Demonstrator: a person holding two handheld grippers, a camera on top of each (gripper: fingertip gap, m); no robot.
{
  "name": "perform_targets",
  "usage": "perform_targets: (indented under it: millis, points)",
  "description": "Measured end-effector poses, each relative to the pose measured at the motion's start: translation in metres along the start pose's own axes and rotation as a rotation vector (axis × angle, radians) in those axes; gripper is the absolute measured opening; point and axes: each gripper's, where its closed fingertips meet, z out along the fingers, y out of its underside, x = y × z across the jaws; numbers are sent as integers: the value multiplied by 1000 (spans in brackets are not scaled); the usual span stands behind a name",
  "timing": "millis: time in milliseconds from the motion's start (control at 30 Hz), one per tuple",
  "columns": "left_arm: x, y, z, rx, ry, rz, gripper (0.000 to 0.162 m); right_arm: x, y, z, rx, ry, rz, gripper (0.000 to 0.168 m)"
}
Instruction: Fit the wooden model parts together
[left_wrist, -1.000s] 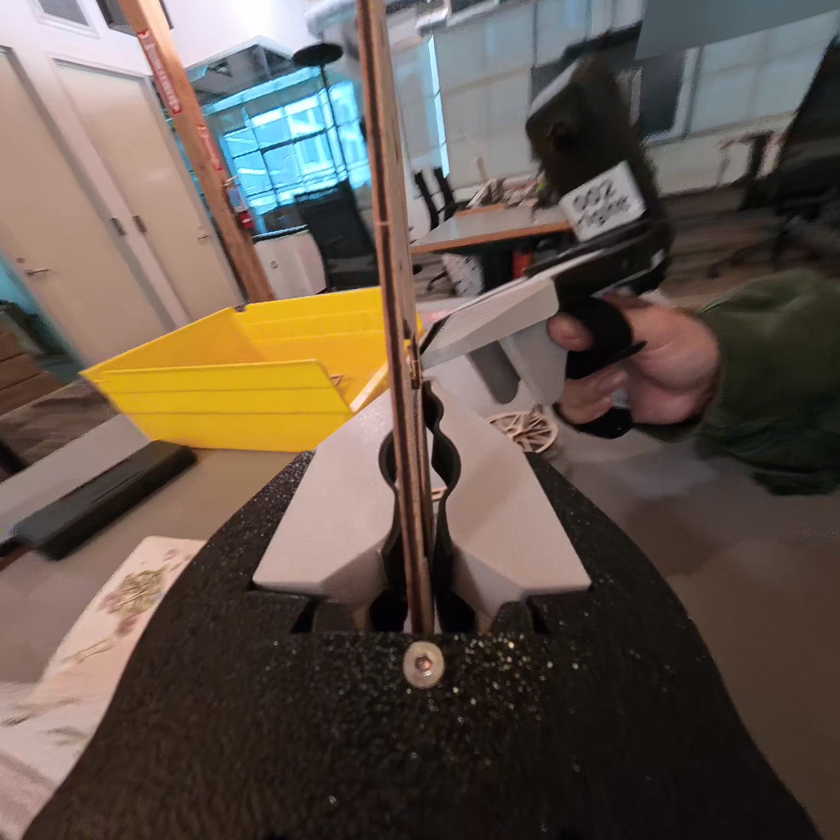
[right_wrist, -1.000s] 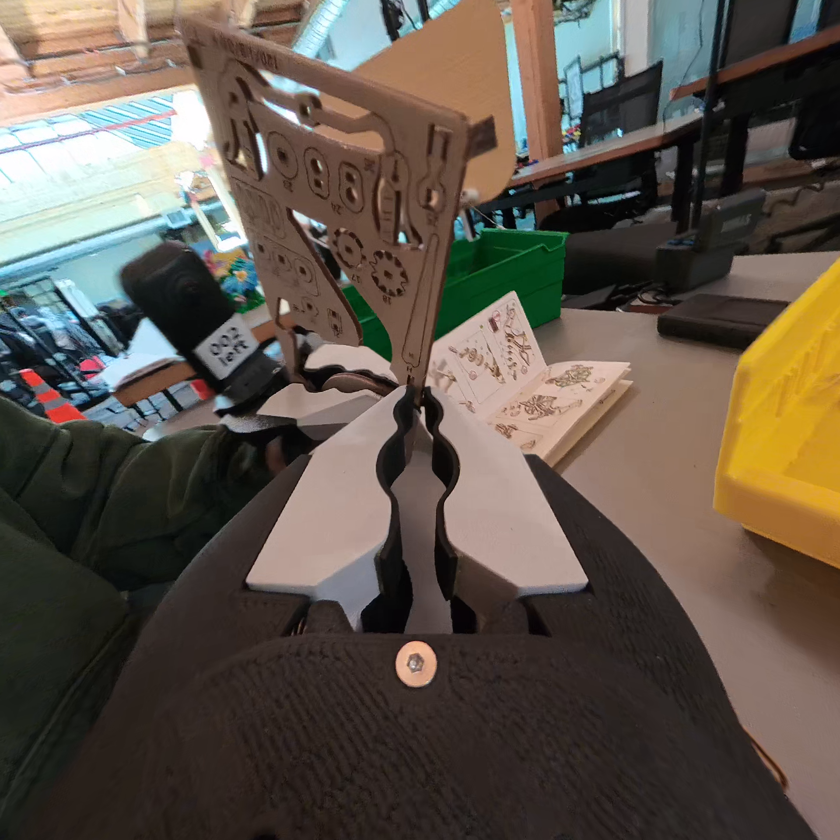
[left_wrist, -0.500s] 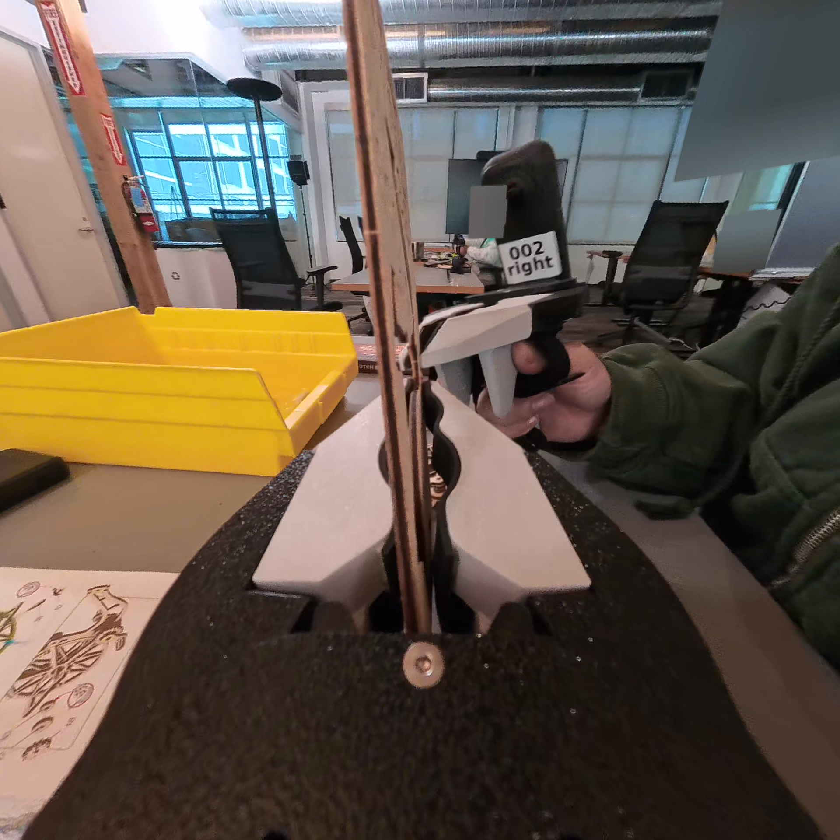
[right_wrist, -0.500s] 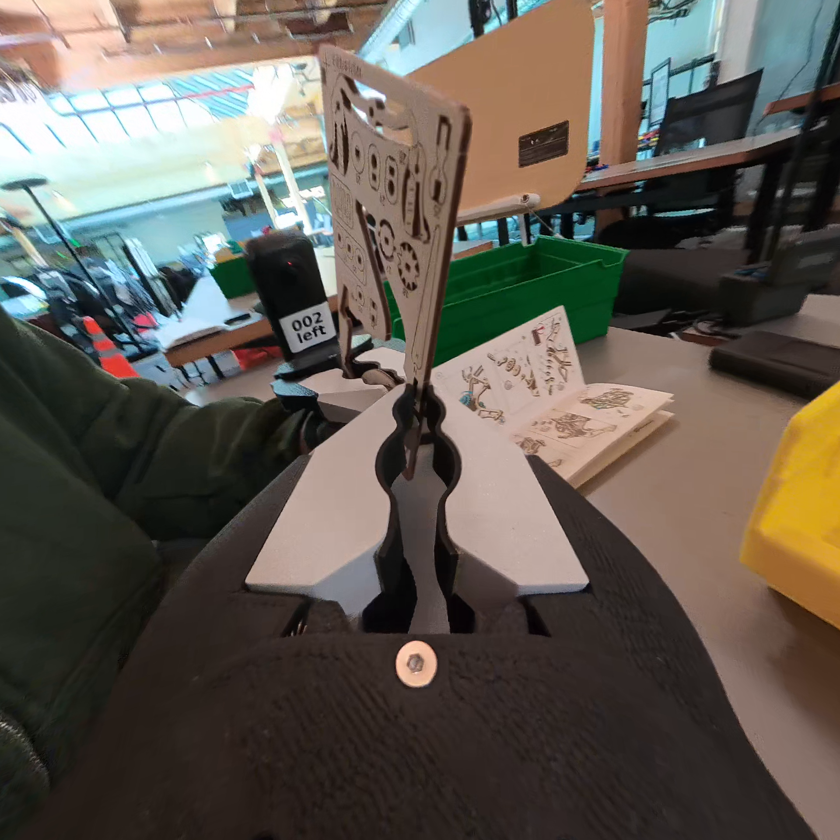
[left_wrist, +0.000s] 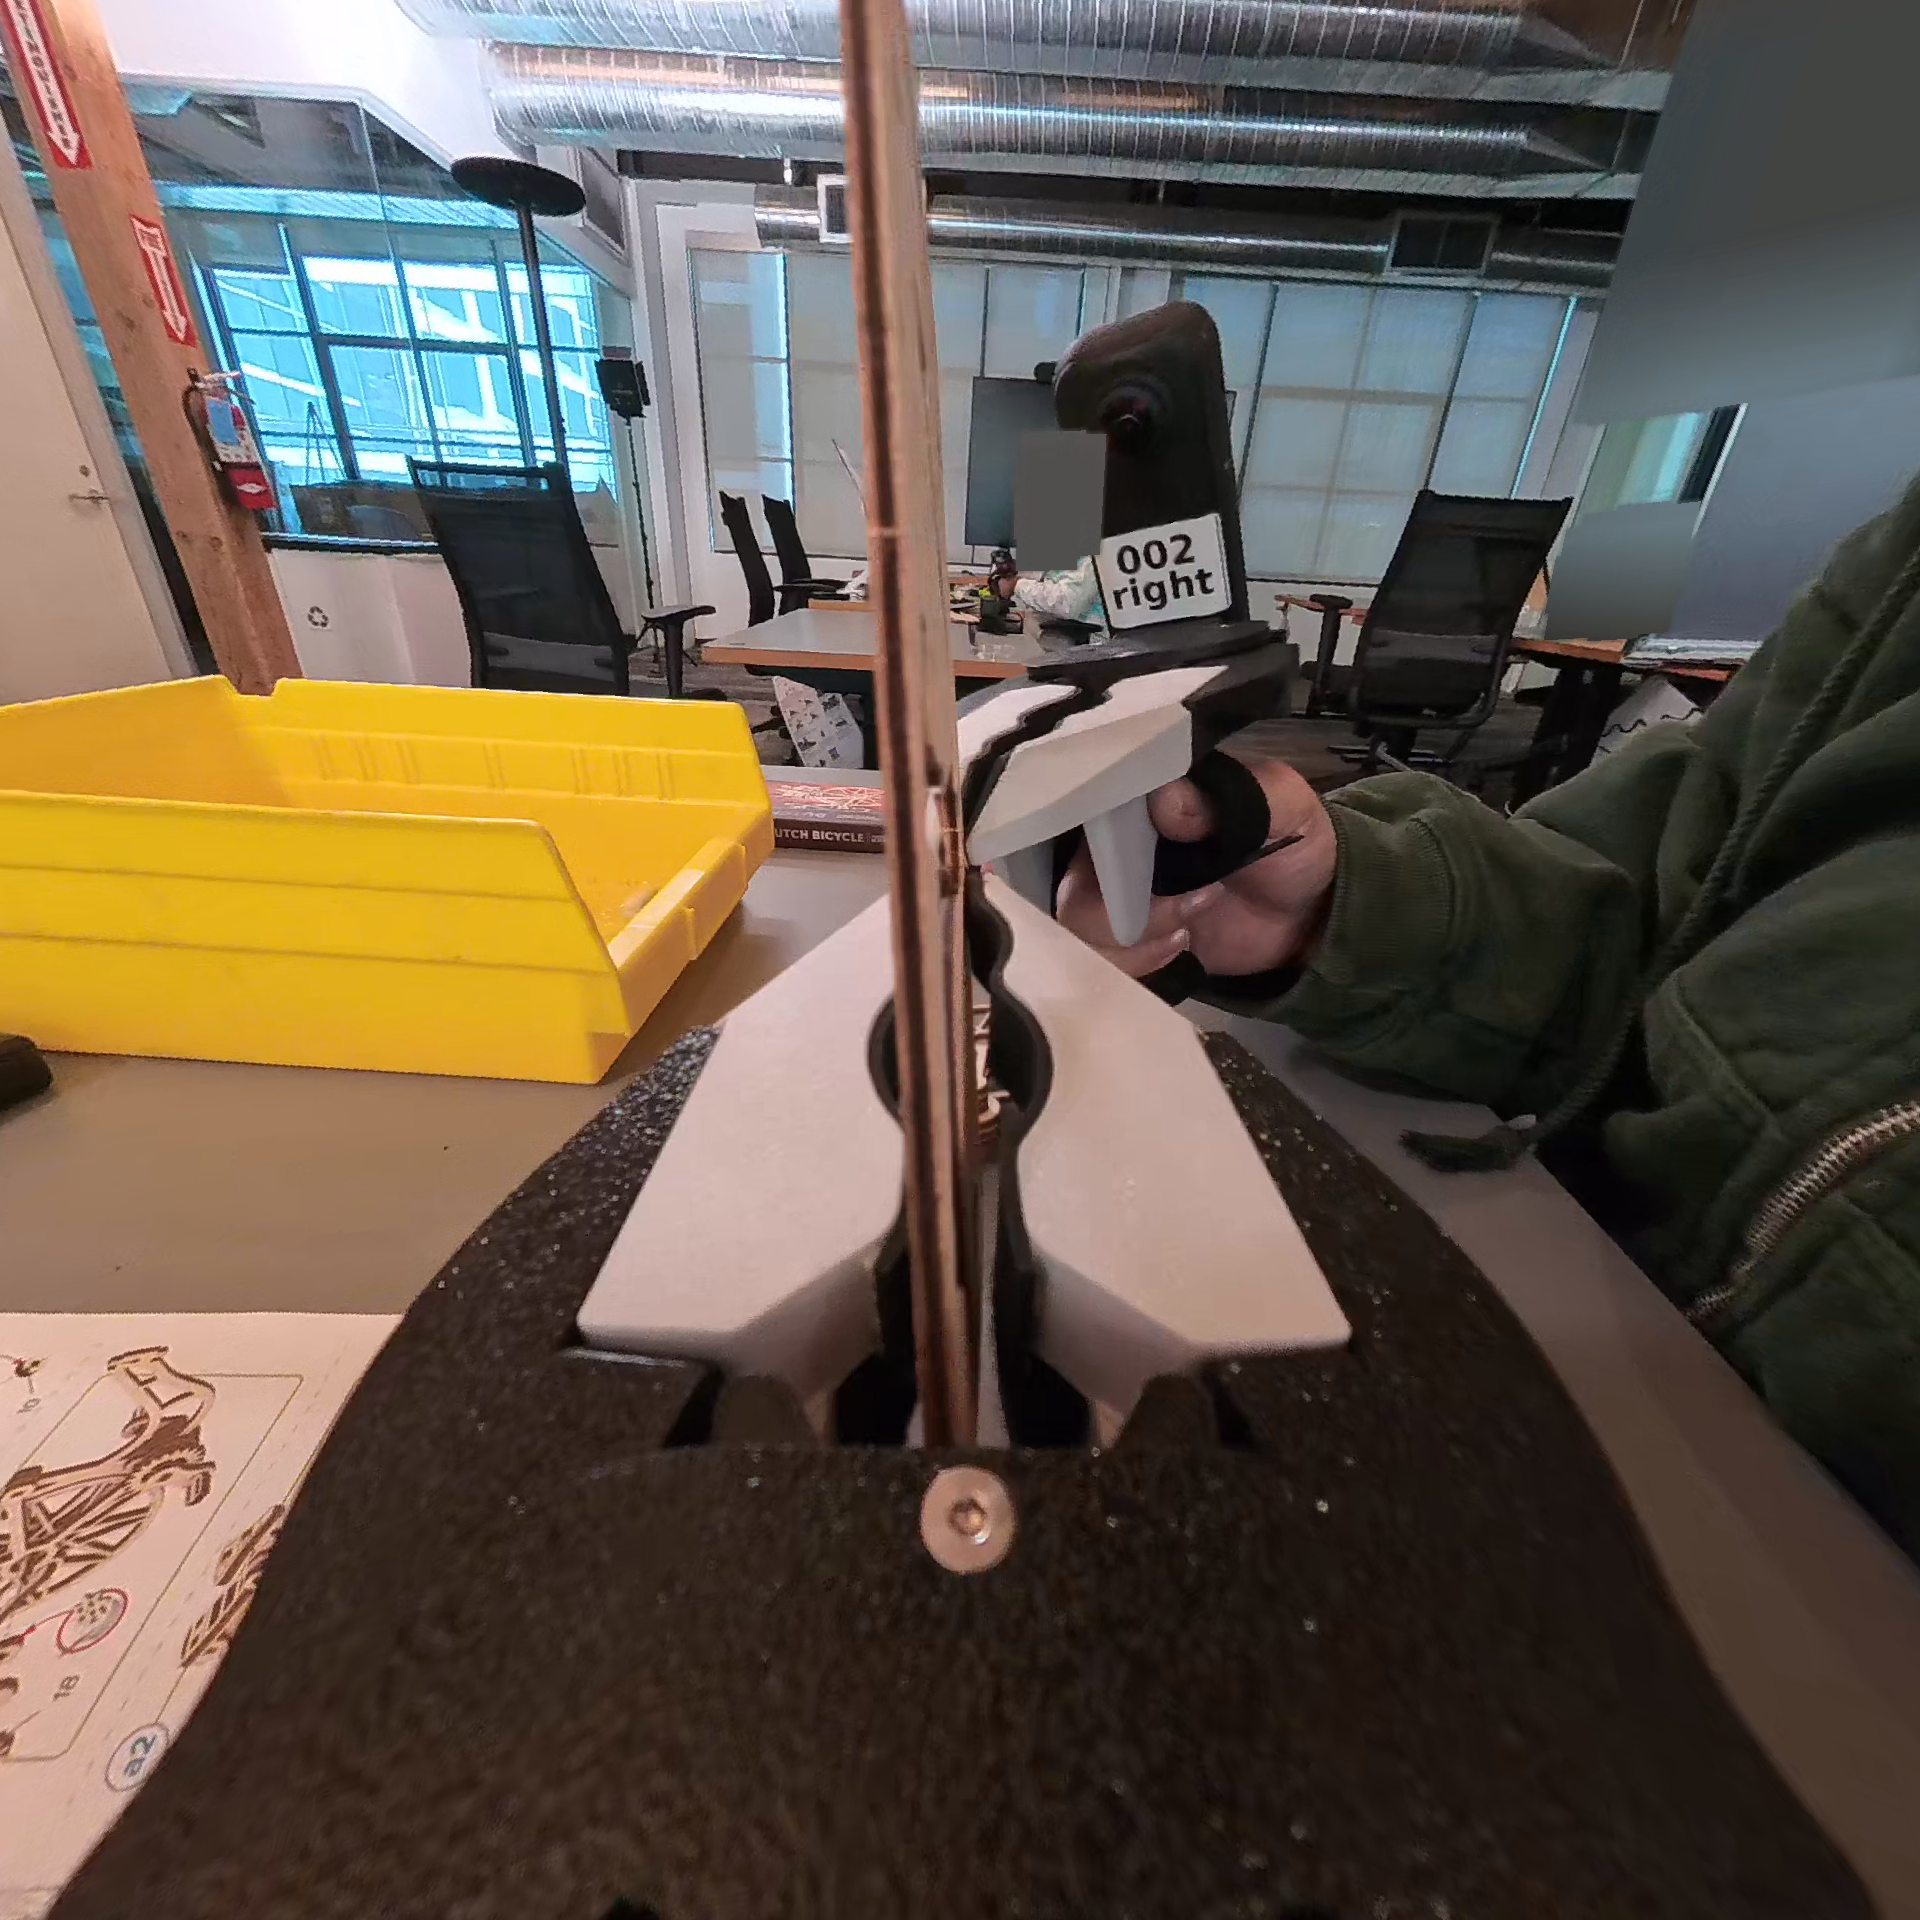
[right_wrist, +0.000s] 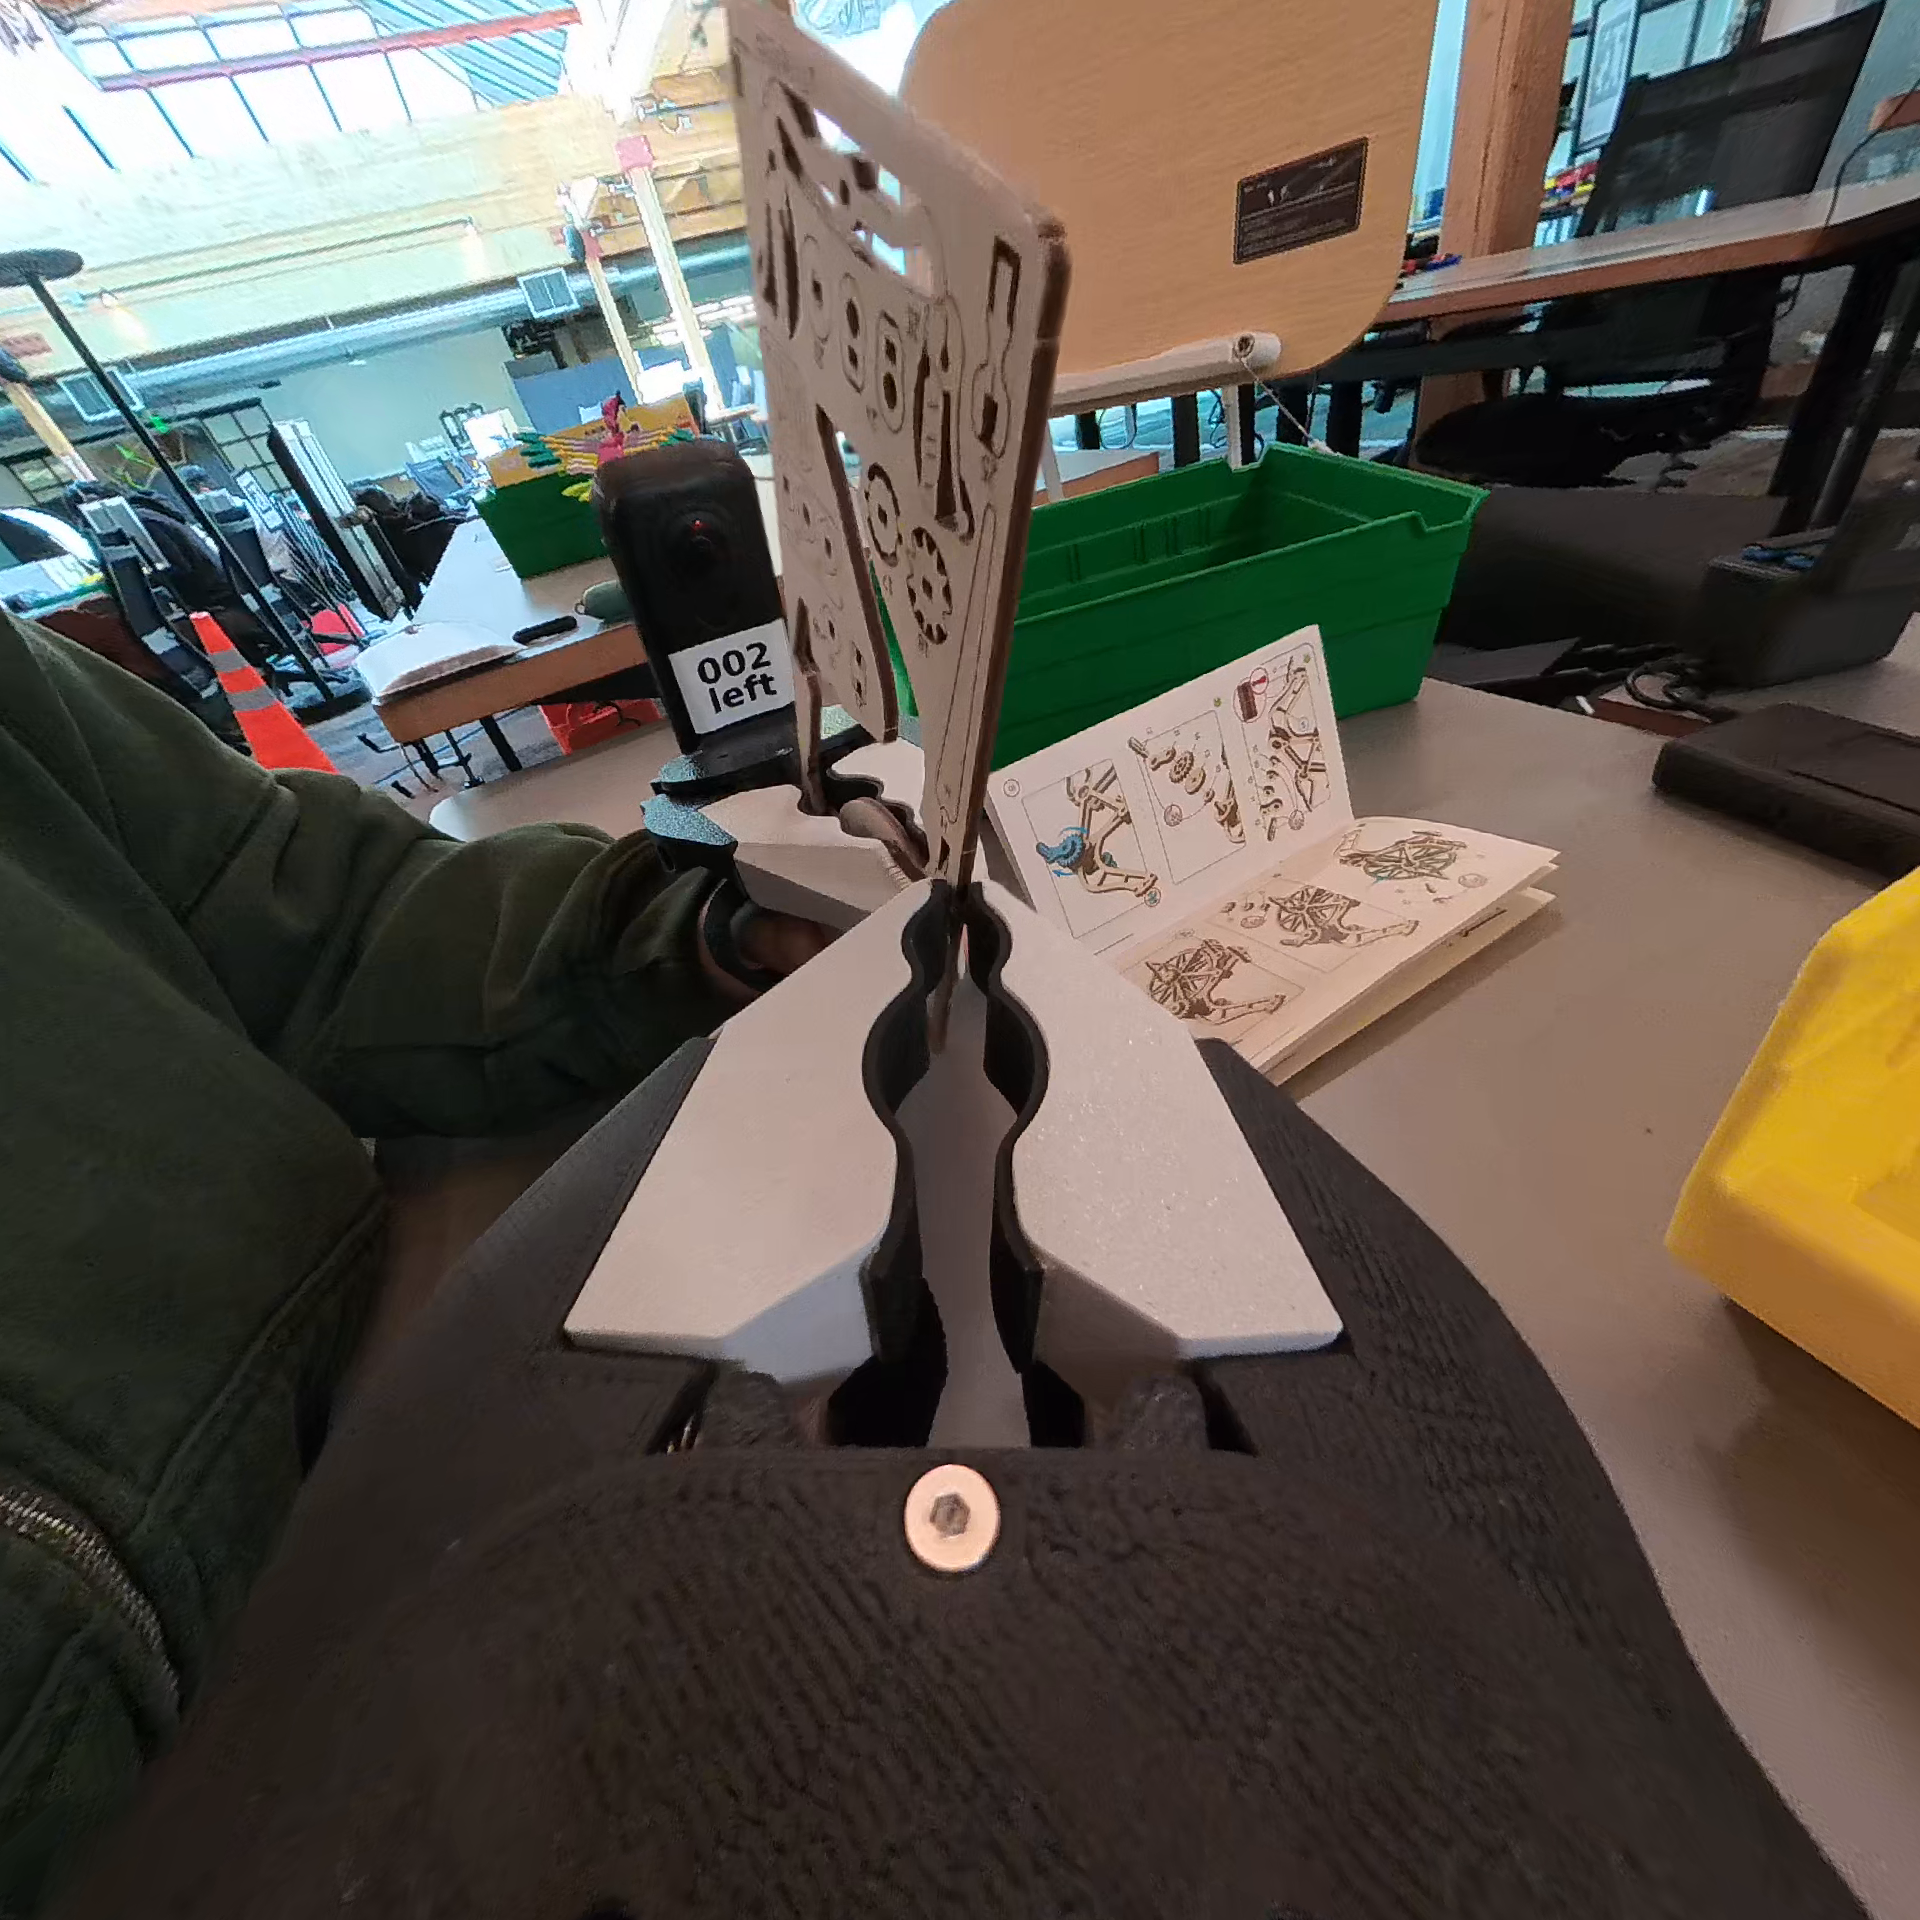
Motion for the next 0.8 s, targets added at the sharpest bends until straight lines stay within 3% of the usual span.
perform_targets:
  millis: [167,267,800]
  points:
    - [1,4,-3,-11,45,-55,11,-2,-1,-1,12,-36,35,1]
    - [4,1,-4,16,61,-56,1,-4,-1,0,16,-52,44,1]
    - [0,4,-1,-13,26,-63,1,0,0,-1,36,-69,110,2]
